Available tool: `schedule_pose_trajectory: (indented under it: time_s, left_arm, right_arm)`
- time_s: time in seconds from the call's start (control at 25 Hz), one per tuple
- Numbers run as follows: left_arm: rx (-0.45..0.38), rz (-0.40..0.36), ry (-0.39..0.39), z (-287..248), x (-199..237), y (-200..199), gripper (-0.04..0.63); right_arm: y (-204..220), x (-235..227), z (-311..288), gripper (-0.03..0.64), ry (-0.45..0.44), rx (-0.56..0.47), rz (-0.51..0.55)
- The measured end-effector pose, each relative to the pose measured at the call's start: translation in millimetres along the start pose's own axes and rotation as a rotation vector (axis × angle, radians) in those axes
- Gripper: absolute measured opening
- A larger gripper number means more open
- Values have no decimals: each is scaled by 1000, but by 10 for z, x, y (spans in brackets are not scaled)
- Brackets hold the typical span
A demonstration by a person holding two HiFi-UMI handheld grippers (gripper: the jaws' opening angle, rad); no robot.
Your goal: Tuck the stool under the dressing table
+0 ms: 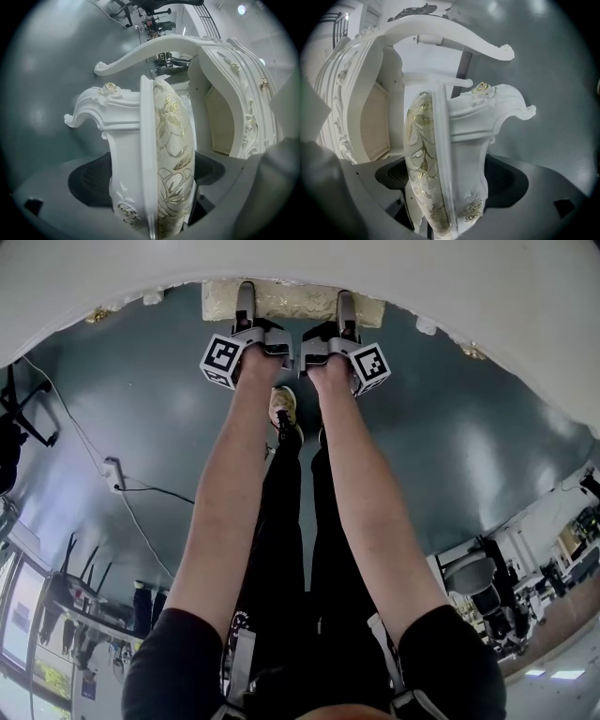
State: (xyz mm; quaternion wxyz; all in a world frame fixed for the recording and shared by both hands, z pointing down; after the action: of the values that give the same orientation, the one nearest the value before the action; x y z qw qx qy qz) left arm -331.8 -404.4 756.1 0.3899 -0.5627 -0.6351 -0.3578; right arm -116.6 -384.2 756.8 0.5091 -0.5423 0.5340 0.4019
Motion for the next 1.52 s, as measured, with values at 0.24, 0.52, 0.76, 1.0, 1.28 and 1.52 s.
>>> schedule_pose_trajectory:
  time_s: [0.24, 0.52, 0.76, 1.0, 1.28, 1.52]
  left_arm:
    - [26, 5, 24, -76, -9, 54, 505]
    - [15, -6, 42, -229, -66, 31, 505]
    - [14, -31, 33, -415, -157, -106, 506]
    - [6, -26, 45, -372, -177, -83, 508]
    - [2, 103, 139, -94, -113, 21, 489]
    - [83, 20, 227, 196, -288, 81, 321]
  right_arm:
    - [-109, 25, -107, 501, -13, -3, 35]
    - [-122, 74, -241, 500, -22, 51, 26]
    - [-40, -26, -336, 499, -26, 69, -6]
    - [-20, 57, -305, 500, -49, 81, -3]
    - [63, 63, -135, 447, -71, 87, -9]
    - [185, 271, 75, 300, -102, 175, 90]
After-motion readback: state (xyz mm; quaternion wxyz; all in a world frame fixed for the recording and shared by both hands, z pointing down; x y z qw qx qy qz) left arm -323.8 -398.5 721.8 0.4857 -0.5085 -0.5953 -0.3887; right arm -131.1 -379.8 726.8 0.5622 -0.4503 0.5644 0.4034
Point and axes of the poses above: the fingertips, and each gripper's own axes: z backward along the fingers, x to its left, y out of its underside, the point moved 7 cm from there along z, backward along the fingers, and after that the axes turned 8 degrees about -y, right-handed, at the moved point
